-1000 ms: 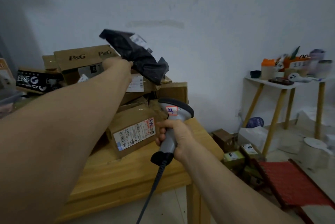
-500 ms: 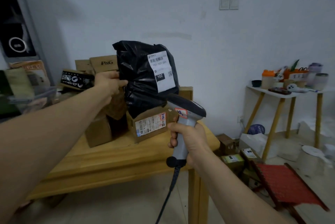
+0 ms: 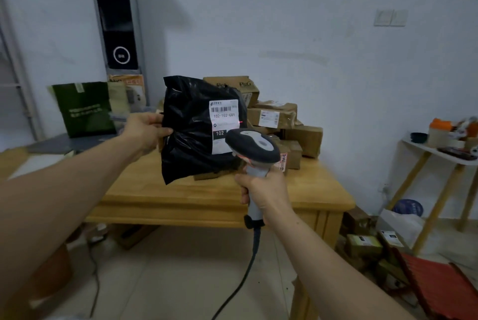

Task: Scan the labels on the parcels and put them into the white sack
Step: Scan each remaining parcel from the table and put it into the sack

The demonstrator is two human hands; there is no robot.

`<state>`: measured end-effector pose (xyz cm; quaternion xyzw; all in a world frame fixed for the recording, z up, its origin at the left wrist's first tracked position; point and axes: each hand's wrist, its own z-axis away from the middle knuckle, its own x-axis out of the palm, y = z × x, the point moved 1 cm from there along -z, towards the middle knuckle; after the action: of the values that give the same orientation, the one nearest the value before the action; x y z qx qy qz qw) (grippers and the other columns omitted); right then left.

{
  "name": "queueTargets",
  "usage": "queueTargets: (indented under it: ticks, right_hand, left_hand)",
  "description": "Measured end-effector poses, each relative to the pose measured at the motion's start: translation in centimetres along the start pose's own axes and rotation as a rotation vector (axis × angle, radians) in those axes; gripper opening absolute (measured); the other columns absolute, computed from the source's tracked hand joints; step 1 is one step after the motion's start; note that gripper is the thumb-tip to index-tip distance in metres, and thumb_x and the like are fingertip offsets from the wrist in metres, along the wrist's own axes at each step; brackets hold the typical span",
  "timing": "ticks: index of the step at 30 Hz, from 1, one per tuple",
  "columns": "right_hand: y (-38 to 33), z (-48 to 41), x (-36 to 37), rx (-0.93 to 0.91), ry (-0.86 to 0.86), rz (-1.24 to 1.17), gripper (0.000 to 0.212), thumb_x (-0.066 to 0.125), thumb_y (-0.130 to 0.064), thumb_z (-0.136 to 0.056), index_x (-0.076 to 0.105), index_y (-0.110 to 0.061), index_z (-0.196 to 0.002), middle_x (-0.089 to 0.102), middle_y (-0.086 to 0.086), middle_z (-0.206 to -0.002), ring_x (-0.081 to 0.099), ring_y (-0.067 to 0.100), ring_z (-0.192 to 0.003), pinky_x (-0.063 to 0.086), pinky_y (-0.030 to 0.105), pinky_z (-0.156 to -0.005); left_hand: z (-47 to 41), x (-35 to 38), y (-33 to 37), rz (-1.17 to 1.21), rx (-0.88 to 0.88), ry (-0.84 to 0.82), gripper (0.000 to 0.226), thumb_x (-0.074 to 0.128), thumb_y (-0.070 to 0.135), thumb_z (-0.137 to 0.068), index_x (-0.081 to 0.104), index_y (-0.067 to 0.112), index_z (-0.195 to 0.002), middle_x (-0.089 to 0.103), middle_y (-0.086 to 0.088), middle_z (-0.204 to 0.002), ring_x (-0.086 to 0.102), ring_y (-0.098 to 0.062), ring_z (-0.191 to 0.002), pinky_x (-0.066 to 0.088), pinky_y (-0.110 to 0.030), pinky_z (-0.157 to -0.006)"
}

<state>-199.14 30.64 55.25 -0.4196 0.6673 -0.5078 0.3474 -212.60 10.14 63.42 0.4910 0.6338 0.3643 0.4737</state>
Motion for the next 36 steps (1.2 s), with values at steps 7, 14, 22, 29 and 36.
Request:
queueTargets:
  ticks: [7, 14, 22, 29, 36]
  right_hand:
    - [-1.3, 0.9, 4.2, -0.032, -0.047, -0.025, 0.014, 0.07, -0.004, -0.079, 0.059, -0.01, -0.076, 0.054, -0.004, -0.046, 0.05, 0.01, -0.037, 0.046, 0.023, -0.043]
    - [-2.3, 1.4, 6.5, -0.056, -0.1, -0.007, 0.013, 0.07, -0.004, -0.08, 0.059, -0.007, -0.074, 0.054, -0.002, -0.048, 0.051, 0.01, -0.037, 0.048, 0.022, -0.044]
    - [-2.5, 1.7, 8.3, -0.059, -0.143, 0.011, 0.017, 0.072, -0.003, -0.078, 0.057, -0.007, -0.069, 0.053, -0.002, -0.043, 0.051, 0.01, -0.035, 0.047, 0.022, -0.044]
    - [-2.8, 1.9, 10.4, -0.046, -0.201, -0.037, 0.016, 0.072, -0.005, -0.079, 0.057, -0.011, -0.077, 0.056, -0.003, -0.046, 0.052, 0.012, -0.038, 0.049, 0.026, -0.047]
    - [0.2, 4.0, 16.0, 0.209, -0.386, -0.182, 0.017, 0.069, -0.002, -0.081, 0.055, -0.009, -0.078, 0.054, -0.003, -0.045, 0.048, 0.011, -0.035, 0.047, 0.023, -0.041]
  left_hand:
    - [1.5, -4.8, -0.9, -0.015, 0.0, 0.077, 0.036, 0.062, -0.005, -0.087, 0.061, 0.003, -0.122, 0.064, -0.007, -0.111, 0.06, -0.015, -0.098, 0.049, -0.034, -0.09]
    - [1.4, -8.0, -2.5, -0.008, -0.015, 0.14, 0.037, 0.065, -0.005, -0.085, 0.062, 0.006, -0.12, 0.062, 0.0, -0.099, 0.054, 0.001, -0.078, 0.045, -0.022, -0.077]
    - [1.2, -10.6, -3.9, -0.005, -0.042, 0.188, 0.032, 0.069, -0.002, -0.082, 0.064, 0.008, -0.112, 0.066, -0.005, -0.1, 0.061, -0.015, -0.094, 0.051, -0.041, -0.084]
    - [1.4, -13.0, -6.0, 0.008, -0.095, 0.215, 0.038, 0.069, 0.002, -0.085, 0.061, 0.003, -0.123, 0.065, -0.012, -0.112, 0.054, -0.018, -0.073, 0.041, -0.026, -0.058]
    - [6.2, -19.0, -13.5, -0.09, -0.265, 0.423, 0.023, 0.069, 0.0, -0.085, 0.063, 0.011, -0.104, 0.06, -0.004, -0.098, 0.057, -0.015, -0.086, 0.046, -0.024, -0.075]
